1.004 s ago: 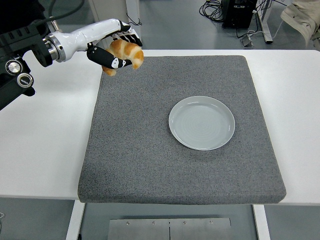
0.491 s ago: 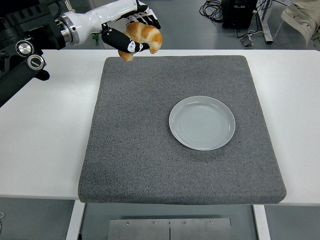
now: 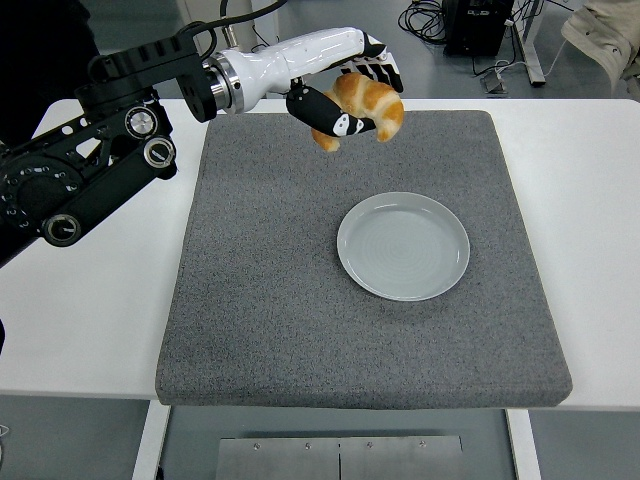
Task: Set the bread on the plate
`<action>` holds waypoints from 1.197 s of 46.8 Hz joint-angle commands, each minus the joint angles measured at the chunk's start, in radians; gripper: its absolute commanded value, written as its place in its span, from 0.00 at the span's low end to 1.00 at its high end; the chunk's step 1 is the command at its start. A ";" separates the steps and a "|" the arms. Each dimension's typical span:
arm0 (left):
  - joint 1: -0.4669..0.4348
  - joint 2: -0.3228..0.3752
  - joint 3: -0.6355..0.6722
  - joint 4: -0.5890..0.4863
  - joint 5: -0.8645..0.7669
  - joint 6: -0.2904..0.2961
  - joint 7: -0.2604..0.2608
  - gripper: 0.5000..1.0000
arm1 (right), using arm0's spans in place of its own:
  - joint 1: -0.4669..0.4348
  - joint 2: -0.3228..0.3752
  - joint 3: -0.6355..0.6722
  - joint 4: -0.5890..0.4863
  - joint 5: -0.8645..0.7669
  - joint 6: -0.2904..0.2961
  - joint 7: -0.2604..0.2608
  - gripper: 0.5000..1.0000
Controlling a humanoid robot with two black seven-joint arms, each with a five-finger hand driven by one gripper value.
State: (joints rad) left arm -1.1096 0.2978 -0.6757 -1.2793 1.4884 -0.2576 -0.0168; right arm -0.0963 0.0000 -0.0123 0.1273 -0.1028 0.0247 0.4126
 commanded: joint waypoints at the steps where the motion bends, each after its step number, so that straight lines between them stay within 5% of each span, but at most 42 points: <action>1: -0.001 -0.022 0.001 0.000 0.016 0.000 0.000 0.00 | 0.000 0.000 0.000 0.000 0.000 0.000 0.000 1.00; 22: 0.030 -0.103 0.054 0.017 0.072 0.012 0.000 0.00 | 0.000 0.000 0.000 0.000 0.000 0.001 0.000 1.00; 56: 0.097 -0.206 0.215 0.173 0.087 0.152 -0.014 0.00 | 0.000 0.000 0.000 0.000 0.000 0.001 0.000 1.00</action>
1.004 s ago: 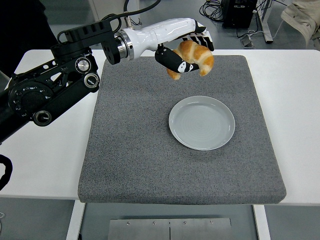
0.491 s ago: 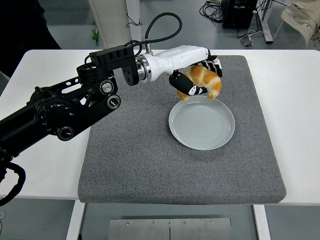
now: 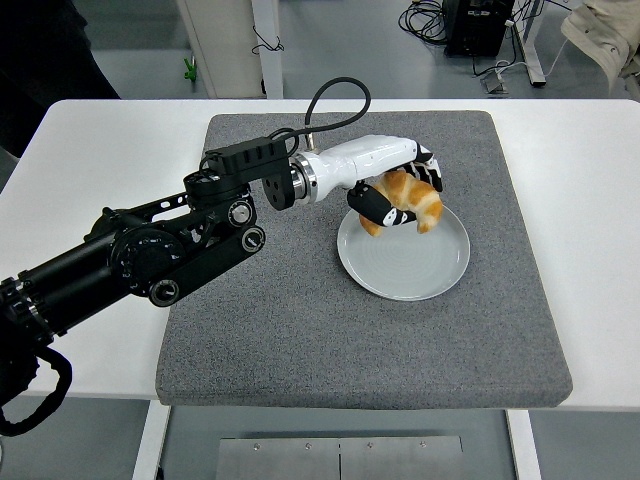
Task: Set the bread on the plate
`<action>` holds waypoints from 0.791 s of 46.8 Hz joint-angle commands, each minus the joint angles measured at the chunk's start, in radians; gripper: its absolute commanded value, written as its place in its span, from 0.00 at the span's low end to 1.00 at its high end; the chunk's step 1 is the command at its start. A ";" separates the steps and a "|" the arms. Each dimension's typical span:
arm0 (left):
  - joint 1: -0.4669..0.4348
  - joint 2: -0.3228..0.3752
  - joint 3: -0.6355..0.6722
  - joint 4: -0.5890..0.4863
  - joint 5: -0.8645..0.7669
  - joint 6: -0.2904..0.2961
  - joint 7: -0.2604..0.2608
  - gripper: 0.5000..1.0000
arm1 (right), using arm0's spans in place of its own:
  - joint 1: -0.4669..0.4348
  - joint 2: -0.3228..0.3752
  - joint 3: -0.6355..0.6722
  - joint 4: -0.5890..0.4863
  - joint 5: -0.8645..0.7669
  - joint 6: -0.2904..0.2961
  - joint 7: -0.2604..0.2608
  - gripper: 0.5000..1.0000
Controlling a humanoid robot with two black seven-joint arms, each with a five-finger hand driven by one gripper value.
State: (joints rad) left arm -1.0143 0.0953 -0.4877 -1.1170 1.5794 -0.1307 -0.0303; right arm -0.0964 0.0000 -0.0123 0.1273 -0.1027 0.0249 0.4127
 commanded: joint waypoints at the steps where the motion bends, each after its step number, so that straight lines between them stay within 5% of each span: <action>1: 0.002 -0.003 0.035 0.016 -0.007 0.034 0.000 0.00 | 0.000 0.000 0.000 0.000 0.000 0.000 0.000 1.00; 37: 0.065 -0.063 0.055 0.109 -0.016 0.080 -0.002 0.01 | 0.000 0.000 0.000 0.000 0.000 0.001 0.000 1.00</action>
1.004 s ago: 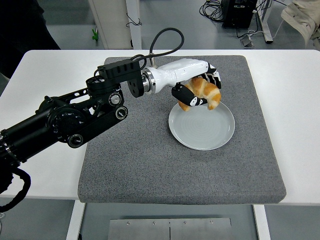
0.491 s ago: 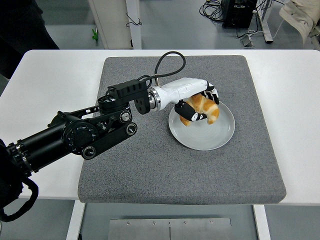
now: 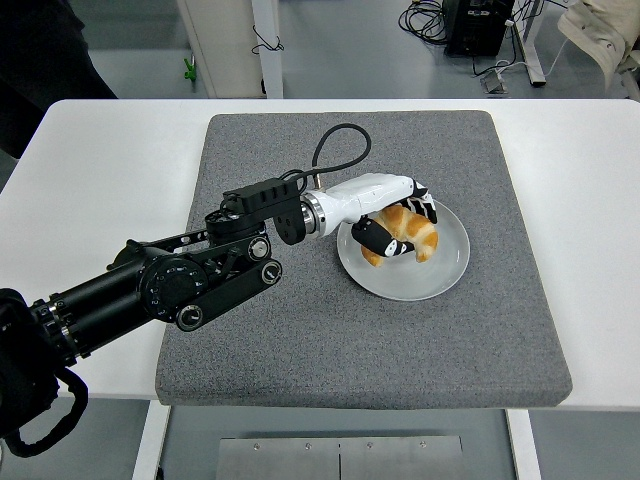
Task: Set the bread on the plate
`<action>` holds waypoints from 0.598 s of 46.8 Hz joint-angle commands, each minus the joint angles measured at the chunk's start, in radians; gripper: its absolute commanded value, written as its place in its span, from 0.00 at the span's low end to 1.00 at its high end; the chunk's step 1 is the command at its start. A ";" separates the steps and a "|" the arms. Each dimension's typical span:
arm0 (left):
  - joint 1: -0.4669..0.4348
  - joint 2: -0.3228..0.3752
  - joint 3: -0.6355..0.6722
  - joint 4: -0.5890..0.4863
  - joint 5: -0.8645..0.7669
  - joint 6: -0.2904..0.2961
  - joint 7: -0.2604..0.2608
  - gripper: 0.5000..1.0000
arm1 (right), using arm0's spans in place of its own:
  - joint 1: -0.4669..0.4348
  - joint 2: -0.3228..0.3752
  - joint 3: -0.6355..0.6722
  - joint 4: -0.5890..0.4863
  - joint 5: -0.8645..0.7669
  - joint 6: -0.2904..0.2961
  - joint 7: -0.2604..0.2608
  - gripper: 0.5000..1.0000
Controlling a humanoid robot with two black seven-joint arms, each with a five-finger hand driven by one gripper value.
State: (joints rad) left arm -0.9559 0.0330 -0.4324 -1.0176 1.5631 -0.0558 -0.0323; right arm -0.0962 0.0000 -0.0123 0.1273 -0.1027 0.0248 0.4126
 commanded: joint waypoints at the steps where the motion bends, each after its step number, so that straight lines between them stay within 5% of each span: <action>1: 0.008 -0.002 0.000 0.014 0.000 0.008 -0.001 0.01 | 0.000 0.000 0.000 0.000 0.000 0.000 0.000 1.00; 28: 0.019 -0.019 0.063 0.057 -0.009 0.076 -0.003 0.02 | 0.000 0.000 0.000 0.000 0.000 0.000 0.000 1.00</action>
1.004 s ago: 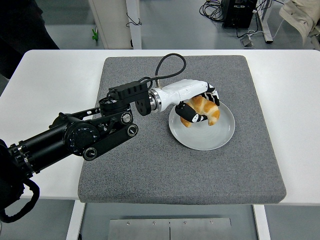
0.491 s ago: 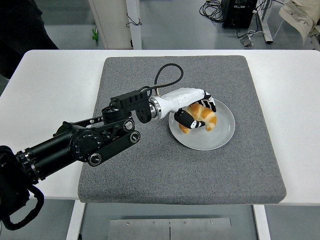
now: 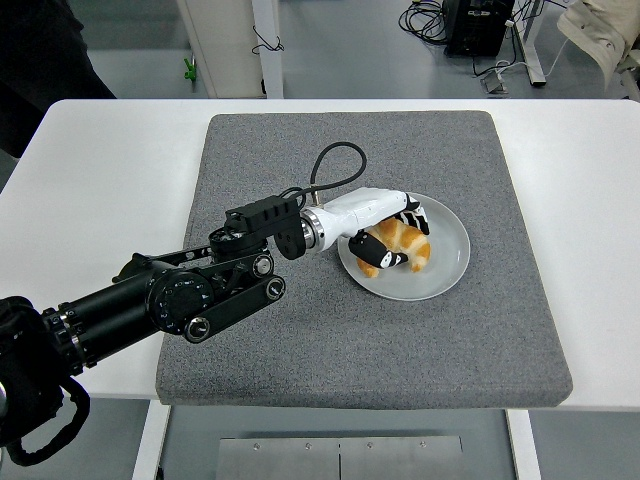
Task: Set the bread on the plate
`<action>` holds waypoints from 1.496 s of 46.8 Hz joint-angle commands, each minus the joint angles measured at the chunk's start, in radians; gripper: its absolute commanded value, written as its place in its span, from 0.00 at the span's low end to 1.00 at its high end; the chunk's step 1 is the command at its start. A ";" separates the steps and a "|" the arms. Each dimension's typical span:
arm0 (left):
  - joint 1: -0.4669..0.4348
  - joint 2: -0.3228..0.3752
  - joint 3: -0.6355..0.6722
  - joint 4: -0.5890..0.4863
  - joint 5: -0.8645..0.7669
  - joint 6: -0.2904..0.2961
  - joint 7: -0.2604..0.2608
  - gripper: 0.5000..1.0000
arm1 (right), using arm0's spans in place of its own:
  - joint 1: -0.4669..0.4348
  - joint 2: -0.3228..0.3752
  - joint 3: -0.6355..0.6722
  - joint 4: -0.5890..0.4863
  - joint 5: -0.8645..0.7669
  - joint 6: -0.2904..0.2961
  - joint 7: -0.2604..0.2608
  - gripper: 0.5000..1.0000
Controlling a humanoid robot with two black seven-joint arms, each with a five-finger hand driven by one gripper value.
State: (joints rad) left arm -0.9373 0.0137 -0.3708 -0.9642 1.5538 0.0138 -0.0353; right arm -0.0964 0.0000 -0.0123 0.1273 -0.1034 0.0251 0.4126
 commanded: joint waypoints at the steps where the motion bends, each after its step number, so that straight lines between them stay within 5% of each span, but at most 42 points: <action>1: 0.000 0.000 0.001 0.004 0.000 0.006 0.000 0.02 | 0.000 0.000 0.000 0.000 0.001 -0.001 0.000 1.00; 8: 0.003 0.000 0.010 0.004 0.000 0.012 0.000 0.07 | 0.000 0.000 0.000 0.000 0.001 0.001 0.000 1.00; 15: 0.003 0.002 0.016 0.004 0.000 0.014 0.000 0.24 | 0.000 0.000 0.000 0.000 0.001 -0.001 0.000 1.00; 18: 0.003 0.002 0.015 0.004 0.000 0.014 0.002 0.43 | 0.000 0.000 0.000 0.000 0.001 -0.001 0.000 1.00; 22: 0.003 0.003 0.015 0.004 -0.021 0.014 0.002 0.83 | 0.000 0.000 0.000 0.000 0.001 0.001 0.000 1.00; 25: 0.002 0.003 0.013 0.004 -0.041 0.015 0.002 0.90 | 0.001 0.000 0.000 0.000 0.001 -0.001 0.000 1.00; 70: -0.011 0.057 -0.135 -0.013 -0.563 0.000 -0.067 0.93 | 0.001 0.000 0.000 0.000 0.001 0.001 0.000 1.00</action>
State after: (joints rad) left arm -0.9492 0.0574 -0.4911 -0.9776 1.0353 0.0135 -0.1026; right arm -0.0964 0.0000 -0.0123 0.1273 -0.1027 0.0252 0.4126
